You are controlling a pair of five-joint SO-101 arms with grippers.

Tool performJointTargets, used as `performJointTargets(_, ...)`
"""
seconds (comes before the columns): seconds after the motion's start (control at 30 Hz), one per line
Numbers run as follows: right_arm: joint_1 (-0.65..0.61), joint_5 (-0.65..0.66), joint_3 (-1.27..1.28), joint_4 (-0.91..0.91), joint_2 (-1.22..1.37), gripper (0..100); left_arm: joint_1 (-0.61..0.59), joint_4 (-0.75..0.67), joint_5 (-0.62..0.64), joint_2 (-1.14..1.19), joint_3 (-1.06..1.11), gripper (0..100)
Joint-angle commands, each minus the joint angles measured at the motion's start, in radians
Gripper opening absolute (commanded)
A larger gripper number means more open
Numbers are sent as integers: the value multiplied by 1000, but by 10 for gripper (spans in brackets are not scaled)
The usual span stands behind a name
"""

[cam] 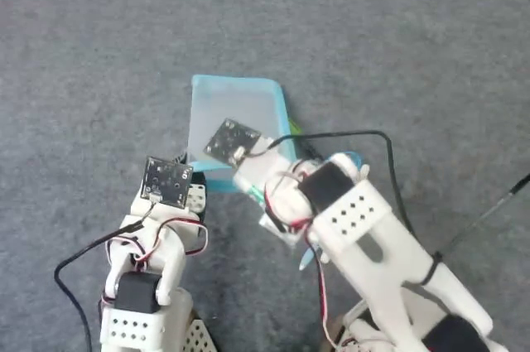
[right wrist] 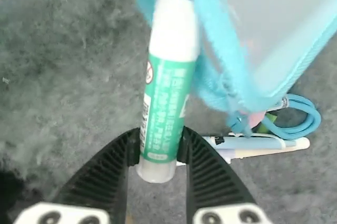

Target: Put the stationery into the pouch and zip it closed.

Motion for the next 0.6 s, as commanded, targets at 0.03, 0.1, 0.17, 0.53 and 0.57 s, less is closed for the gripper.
performJointTargets(0.03,45,-38,-155,-10,79,6,11,14,-5,-17,-65,12)
performJointTargets(0.1,45,-38,-212,8,140,6,11,14,-21,-17,-65,12)
performJointTargets(0.17,45,-38,-284,41,206,6,11,14,-25,-17,-64,12)
performJointTargets(0.53,44,-114,-776,232,556,10,66,14,-49,-18,-27,12)
performJointTargets(0.57,44,-114,-801,239,579,13,66,14,-49,-18,-27,12)
